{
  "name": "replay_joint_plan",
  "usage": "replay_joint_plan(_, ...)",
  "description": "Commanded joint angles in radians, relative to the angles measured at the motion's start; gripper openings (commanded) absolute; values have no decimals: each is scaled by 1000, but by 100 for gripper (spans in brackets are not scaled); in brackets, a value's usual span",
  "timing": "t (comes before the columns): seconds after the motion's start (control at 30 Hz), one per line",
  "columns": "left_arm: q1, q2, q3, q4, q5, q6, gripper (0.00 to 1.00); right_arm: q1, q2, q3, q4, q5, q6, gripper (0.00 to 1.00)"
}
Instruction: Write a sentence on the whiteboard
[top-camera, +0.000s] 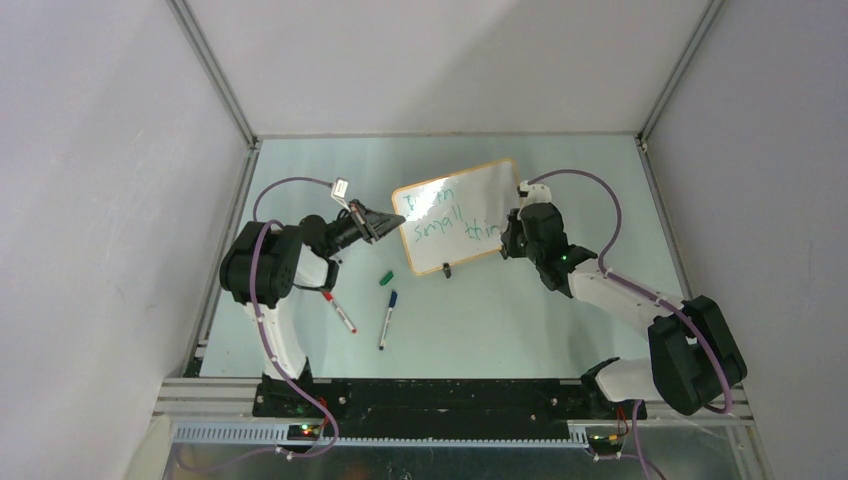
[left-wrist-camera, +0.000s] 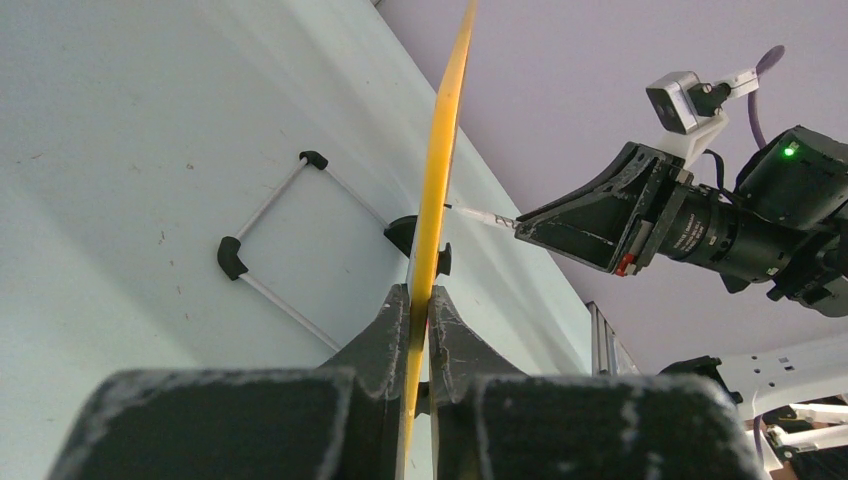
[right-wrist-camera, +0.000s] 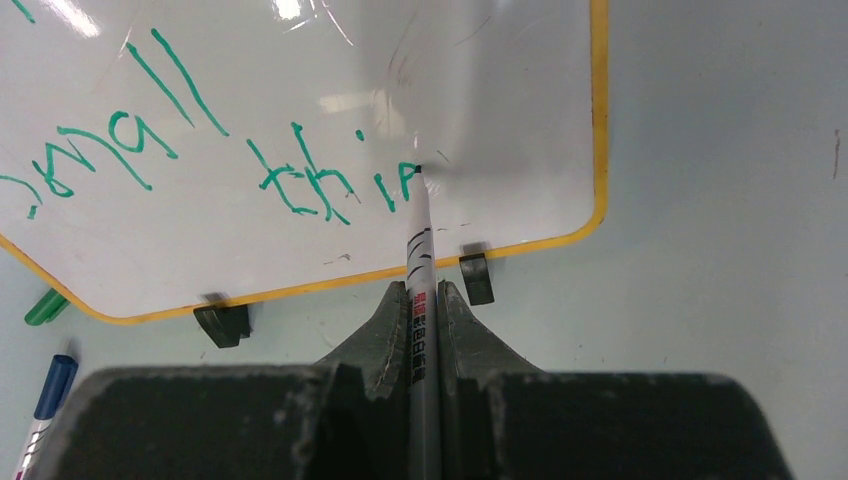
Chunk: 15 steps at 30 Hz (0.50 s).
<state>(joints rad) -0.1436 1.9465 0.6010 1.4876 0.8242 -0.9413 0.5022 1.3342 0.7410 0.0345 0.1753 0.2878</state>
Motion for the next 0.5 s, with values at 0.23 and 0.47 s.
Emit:
replay_joint_plan(0.23, -6, -40, -2, 48, 22, 3, 0, -14, -3, 40, 14, 12, 6, 0)
replay_joint_plan(0.47, -7, -40, -1, 48, 22, 3, 0, -12, 5, 34, -29, 17, 18, 0)
